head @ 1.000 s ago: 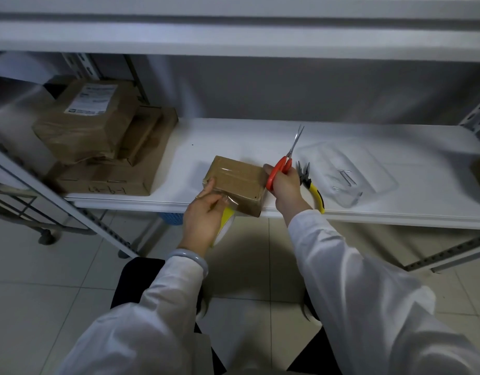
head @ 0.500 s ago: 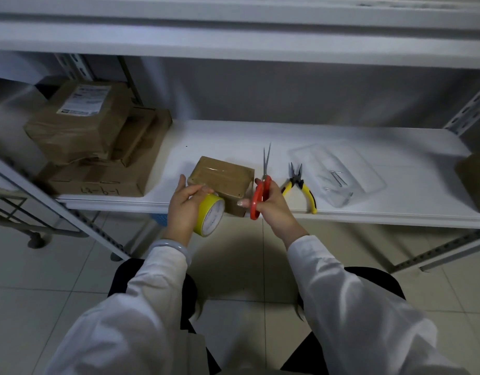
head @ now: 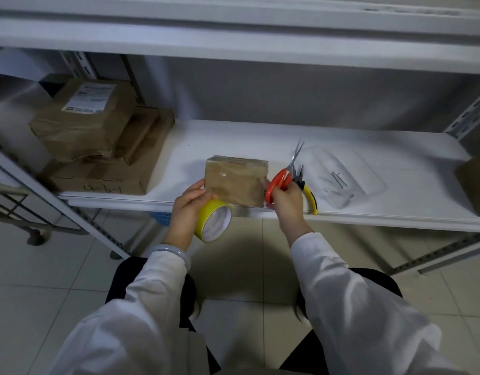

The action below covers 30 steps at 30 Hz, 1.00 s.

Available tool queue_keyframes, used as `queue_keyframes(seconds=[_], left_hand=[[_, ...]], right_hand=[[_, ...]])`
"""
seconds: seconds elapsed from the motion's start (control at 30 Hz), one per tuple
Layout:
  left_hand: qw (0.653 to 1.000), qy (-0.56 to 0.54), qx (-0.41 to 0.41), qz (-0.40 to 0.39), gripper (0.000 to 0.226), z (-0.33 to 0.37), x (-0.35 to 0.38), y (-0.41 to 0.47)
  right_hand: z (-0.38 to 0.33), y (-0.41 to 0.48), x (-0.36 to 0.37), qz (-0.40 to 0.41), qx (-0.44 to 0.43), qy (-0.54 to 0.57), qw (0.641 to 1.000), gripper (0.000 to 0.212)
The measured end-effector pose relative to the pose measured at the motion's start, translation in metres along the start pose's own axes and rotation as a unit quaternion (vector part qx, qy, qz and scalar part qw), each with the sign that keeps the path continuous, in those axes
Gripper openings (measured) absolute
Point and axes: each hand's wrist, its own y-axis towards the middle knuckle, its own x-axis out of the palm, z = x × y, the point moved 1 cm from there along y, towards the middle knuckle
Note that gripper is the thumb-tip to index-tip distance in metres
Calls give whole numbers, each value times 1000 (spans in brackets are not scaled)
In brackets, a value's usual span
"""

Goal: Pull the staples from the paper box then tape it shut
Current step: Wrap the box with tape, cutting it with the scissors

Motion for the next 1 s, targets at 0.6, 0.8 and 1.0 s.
queue_keyframes(seconds=[0.6,0.8,1.0], left_hand=[[993,14,-93,-77,23,-24,7,3],[994,16,-70,-86,26,-23,10,5],[996,-44,-10,-74,28,-9,13,3]], right_hand=[[0,-15,-11,-67,88,92,990,15],[-5,-13,-15,-100,74,37,992,34],[-20,-8,-22,2,1,84,996,34]])
